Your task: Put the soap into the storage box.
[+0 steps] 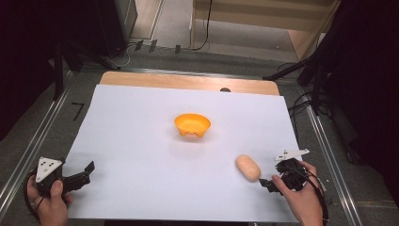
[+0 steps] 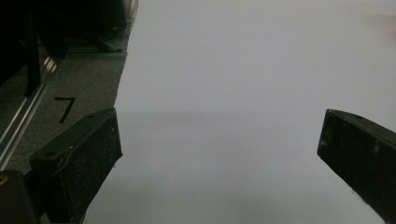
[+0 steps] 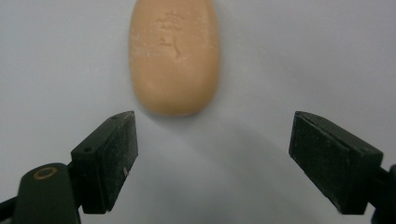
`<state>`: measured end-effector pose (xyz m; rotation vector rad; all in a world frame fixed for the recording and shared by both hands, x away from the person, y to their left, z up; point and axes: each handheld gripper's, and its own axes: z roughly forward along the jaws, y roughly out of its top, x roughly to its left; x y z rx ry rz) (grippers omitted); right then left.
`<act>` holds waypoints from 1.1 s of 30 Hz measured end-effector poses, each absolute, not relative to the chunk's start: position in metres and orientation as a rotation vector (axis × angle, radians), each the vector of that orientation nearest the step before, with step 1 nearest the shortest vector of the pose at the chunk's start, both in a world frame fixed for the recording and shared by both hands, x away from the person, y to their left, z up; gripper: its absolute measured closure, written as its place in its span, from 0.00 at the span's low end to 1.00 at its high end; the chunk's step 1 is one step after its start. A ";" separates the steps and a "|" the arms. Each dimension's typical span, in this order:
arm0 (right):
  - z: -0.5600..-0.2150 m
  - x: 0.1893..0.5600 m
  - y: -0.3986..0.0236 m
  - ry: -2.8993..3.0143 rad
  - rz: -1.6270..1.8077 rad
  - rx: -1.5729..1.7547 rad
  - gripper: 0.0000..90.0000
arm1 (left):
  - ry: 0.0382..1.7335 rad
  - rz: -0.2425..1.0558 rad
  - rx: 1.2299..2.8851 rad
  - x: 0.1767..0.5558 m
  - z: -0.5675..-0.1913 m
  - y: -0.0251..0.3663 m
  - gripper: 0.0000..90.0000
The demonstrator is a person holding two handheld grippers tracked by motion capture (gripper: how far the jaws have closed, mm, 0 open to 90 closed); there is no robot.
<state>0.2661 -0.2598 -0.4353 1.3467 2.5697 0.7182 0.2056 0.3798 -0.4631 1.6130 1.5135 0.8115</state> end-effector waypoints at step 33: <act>-0.458 0.304 -0.200 2.640 0.540 1.333 0.28 | 1.518 0.802 1.611 0.206 -0.463 0.381 0.00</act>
